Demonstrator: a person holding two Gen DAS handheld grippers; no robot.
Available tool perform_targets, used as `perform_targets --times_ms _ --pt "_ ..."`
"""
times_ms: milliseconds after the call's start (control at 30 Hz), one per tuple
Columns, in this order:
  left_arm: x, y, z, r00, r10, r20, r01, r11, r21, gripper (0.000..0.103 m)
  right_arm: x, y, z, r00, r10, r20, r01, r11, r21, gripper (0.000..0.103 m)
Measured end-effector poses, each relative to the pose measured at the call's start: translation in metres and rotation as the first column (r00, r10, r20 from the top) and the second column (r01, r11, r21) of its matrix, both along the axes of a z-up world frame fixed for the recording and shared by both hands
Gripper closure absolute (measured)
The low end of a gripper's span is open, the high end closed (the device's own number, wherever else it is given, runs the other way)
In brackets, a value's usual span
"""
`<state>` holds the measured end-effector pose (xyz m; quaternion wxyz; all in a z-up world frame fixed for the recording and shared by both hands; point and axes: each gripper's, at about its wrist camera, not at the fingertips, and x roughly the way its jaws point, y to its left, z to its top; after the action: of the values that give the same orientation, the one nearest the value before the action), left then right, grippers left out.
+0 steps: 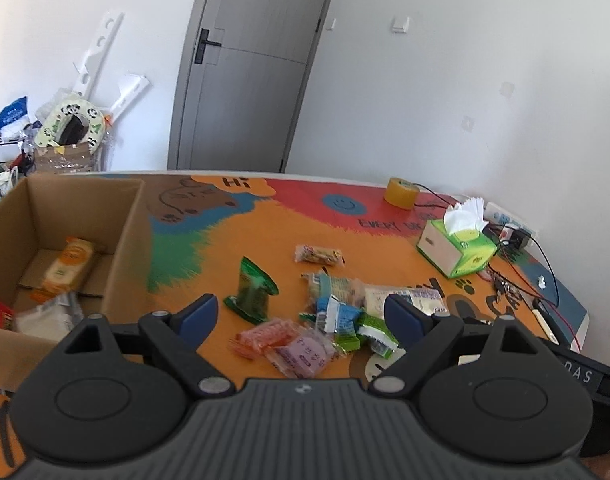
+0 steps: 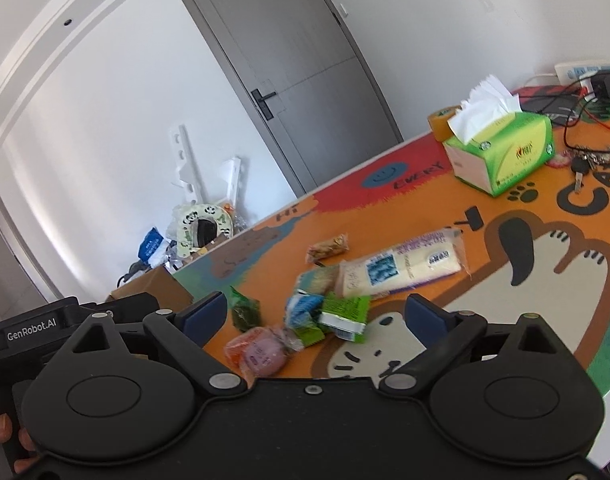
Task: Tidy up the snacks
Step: 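Move both grippers back to the remaining snacks on the table, then grasp the pink packet with the left gripper while the right grasps a green packet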
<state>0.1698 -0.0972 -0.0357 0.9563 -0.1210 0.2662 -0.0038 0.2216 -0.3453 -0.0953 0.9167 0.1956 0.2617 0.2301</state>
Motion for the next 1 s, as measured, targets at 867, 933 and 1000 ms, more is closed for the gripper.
perform_targets --times_ms 867,933,1000 --pt "0.070 -0.019 -0.077 0.981 -0.073 -0.182 0.071 0.997 -0.017 0.047 0.049 0.011 -0.046 0.994 0.022 -0.111 -0.021 1.000 0.011 0.034" --pt "0.069 -0.020 -0.080 0.981 -0.079 -0.179 0.082 0.997 0.009 0.047 0.052 0.013 -0.048 0.993 0.023 -0.115 -0.021 1.000 0.018 0.034" --pt "0.068 -0.021 -0.081 0.981 -0.079 -0.178 0.085 0.996 0.022 0.054 0.056 0.016 -0.051 0.992 0.029 -0.121 -0.026 0.999 0.021 0.034"
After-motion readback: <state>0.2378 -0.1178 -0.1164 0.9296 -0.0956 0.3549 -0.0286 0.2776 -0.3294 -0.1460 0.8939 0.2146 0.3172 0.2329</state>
